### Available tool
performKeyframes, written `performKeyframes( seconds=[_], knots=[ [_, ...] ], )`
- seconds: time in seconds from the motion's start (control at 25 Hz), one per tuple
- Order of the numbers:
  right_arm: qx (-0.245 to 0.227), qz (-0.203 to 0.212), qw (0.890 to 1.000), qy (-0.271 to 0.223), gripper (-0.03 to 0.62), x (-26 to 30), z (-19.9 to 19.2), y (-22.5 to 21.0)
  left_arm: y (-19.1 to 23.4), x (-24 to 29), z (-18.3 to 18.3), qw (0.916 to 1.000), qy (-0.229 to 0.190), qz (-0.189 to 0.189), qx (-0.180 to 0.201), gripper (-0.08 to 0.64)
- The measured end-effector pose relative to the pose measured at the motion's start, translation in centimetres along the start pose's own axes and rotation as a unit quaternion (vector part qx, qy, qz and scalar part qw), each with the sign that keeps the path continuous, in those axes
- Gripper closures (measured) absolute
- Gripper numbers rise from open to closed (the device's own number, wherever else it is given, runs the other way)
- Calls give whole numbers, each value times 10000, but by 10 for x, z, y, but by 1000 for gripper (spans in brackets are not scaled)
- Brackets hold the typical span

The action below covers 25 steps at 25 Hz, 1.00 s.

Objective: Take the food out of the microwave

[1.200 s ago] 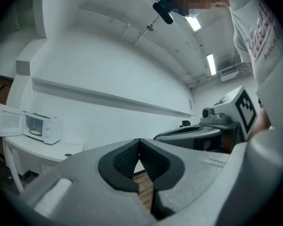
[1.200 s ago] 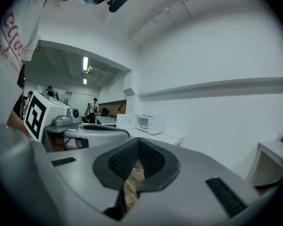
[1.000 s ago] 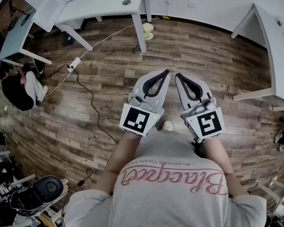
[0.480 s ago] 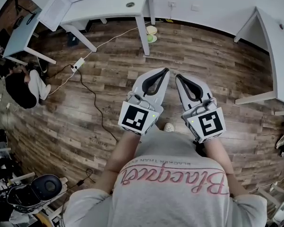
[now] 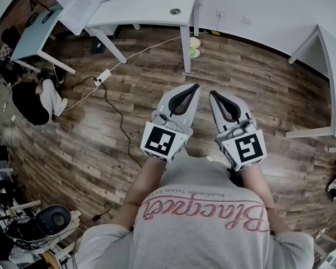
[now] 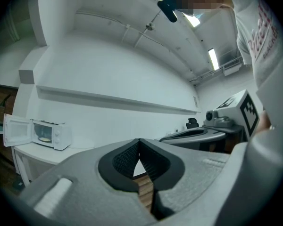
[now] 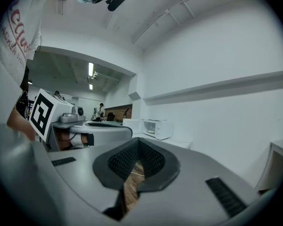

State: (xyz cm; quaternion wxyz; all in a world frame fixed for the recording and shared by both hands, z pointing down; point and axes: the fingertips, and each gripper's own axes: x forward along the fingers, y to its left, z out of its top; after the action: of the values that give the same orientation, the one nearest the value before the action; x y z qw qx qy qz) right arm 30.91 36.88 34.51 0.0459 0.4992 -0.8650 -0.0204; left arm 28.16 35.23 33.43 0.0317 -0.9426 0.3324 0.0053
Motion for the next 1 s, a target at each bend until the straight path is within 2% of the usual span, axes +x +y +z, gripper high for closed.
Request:
performKeyframes(
  seconds=[0.6,1.0],
  knots=[
    [-130,547,9983,133,583,131,6,53,144,-31,-11,9978,-99,583,-302,554],
    [-148,751,9969,191,583,209,12,88,224,-55,-15,9963,-69,777,-367,554]
  ],
)
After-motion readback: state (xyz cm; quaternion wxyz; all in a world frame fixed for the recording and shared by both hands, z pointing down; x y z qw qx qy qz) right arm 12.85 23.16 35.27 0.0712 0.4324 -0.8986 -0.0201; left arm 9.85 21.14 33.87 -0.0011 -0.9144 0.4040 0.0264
